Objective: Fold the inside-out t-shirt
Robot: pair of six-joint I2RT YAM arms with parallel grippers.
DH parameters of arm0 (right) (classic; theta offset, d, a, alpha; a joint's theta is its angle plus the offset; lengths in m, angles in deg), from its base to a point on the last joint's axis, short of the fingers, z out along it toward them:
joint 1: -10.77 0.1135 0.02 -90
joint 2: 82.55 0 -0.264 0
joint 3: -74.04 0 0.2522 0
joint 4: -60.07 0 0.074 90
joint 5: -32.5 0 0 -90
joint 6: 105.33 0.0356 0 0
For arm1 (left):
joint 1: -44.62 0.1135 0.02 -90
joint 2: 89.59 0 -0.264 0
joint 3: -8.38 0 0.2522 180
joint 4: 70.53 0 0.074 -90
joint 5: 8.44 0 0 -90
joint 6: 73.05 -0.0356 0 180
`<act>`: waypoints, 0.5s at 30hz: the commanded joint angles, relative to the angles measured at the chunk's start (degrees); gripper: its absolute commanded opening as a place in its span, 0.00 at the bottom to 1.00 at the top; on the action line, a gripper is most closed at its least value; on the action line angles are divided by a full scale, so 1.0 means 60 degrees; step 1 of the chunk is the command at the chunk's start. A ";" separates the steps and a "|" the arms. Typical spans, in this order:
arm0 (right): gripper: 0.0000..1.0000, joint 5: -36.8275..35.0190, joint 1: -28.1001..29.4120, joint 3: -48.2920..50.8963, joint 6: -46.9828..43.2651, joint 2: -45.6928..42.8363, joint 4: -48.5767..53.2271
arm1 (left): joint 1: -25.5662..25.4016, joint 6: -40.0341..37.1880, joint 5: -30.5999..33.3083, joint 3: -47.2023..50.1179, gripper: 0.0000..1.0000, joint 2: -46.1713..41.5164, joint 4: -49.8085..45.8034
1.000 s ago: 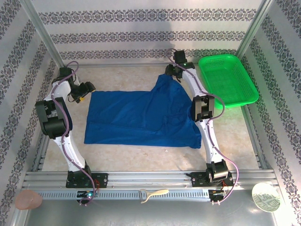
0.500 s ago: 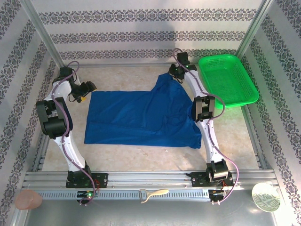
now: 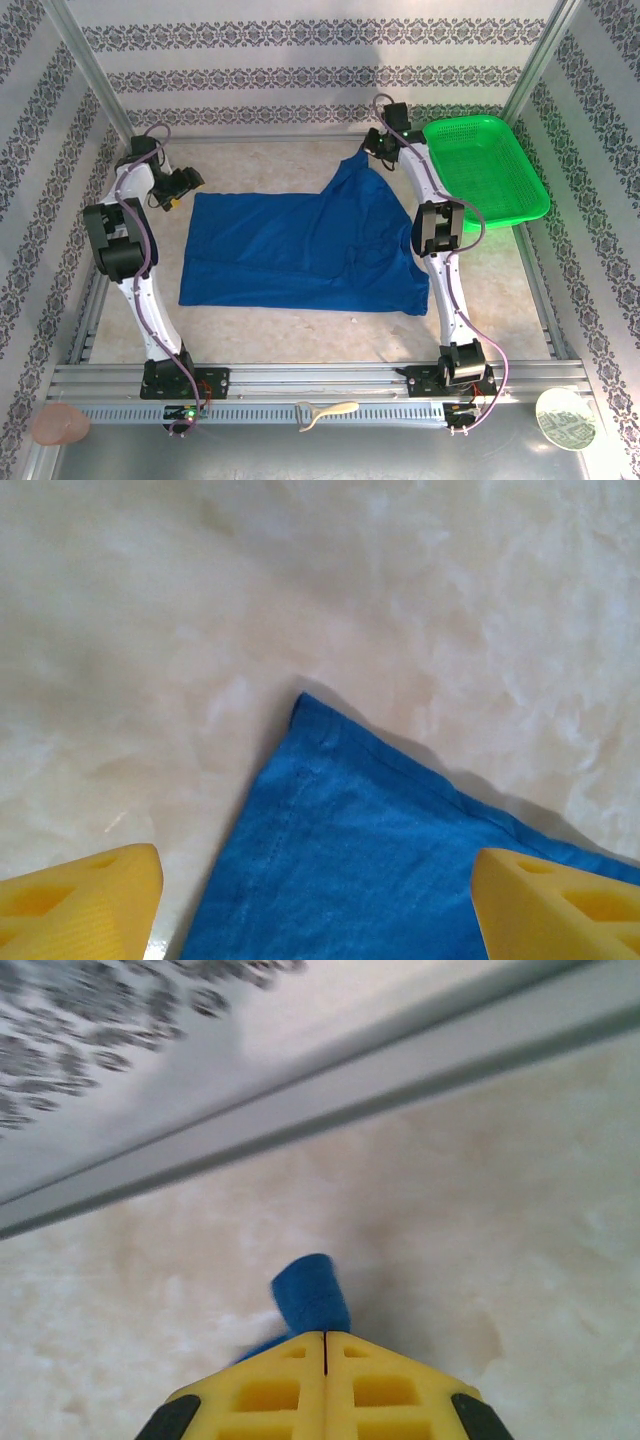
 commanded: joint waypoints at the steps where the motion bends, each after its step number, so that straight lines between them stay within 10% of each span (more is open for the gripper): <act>1: 0.00 0.0016 0.0246 0.0164 -0.0541 -0.0985 -0.0101 | -0.0286 -0.0657 0.0453 -0.0766 0.81 0.0313 -0.0813; 15: 0.00 0.0256 0.0487 0.0683 -0.0669 -0.1344 0.0147 | -0.1313 -0.2045 0.2453 -0.4464 0.69 0.2674 -0.2868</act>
